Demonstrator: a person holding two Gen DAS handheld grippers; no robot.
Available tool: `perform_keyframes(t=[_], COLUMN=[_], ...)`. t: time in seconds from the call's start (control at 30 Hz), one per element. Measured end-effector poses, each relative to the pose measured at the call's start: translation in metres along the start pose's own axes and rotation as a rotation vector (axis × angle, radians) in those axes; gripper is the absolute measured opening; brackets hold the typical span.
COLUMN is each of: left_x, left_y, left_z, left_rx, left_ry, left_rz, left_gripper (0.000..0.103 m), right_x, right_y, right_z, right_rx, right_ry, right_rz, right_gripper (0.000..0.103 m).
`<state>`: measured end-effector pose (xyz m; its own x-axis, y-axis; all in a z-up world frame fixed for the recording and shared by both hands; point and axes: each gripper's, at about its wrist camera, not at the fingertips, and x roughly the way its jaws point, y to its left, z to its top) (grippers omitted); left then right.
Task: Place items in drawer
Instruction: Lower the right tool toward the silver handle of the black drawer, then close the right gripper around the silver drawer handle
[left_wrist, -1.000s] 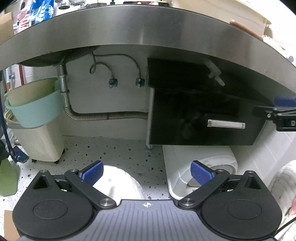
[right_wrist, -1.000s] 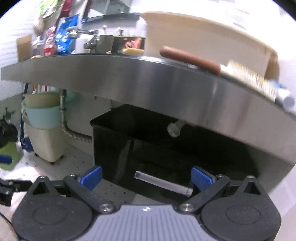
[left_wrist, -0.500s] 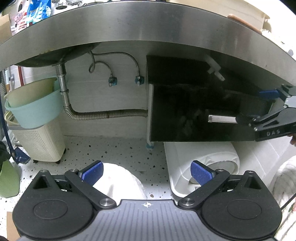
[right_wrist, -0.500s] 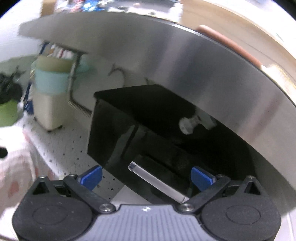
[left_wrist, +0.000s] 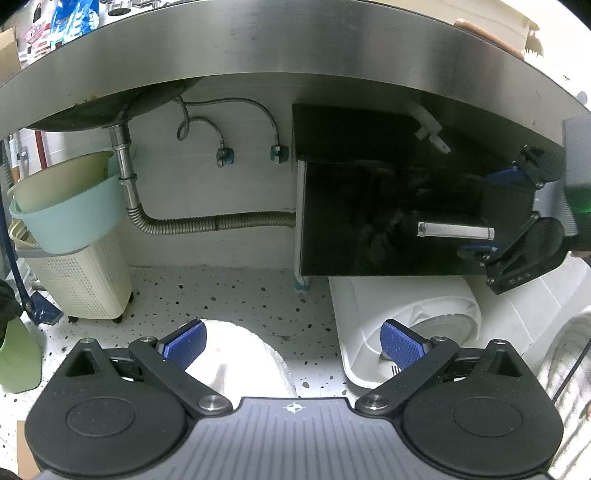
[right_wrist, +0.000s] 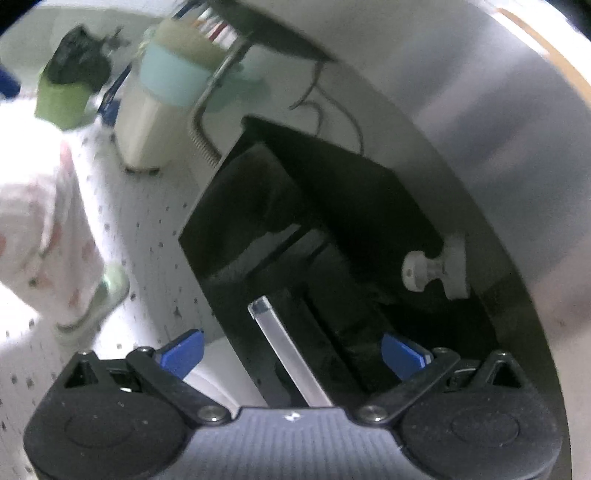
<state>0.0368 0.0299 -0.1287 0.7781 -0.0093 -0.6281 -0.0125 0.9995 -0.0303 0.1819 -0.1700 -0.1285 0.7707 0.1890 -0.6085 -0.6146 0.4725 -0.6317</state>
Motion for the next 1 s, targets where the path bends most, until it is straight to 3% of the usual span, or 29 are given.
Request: perform_keyframes(t=[0.63,1.0], left_x=[0.000,0.001], left_y=[-0.005,-0.009], left_z=[-0.002,-0.002], left_rx=[0.028,0.064], left_ry=[0.018,0.024], left_rz=[0.014,0.031], left_gripper=[0.102,0.102], right_x=[0.053,0.076], right_y=[0.017,0.023], right_z=[-0.004,-0.005], right_rx=[-0.246,-0.276], right_ry=[0.157,0.203], right_rz=[0.121,0.171], right_gripper=[0.103,0.103])
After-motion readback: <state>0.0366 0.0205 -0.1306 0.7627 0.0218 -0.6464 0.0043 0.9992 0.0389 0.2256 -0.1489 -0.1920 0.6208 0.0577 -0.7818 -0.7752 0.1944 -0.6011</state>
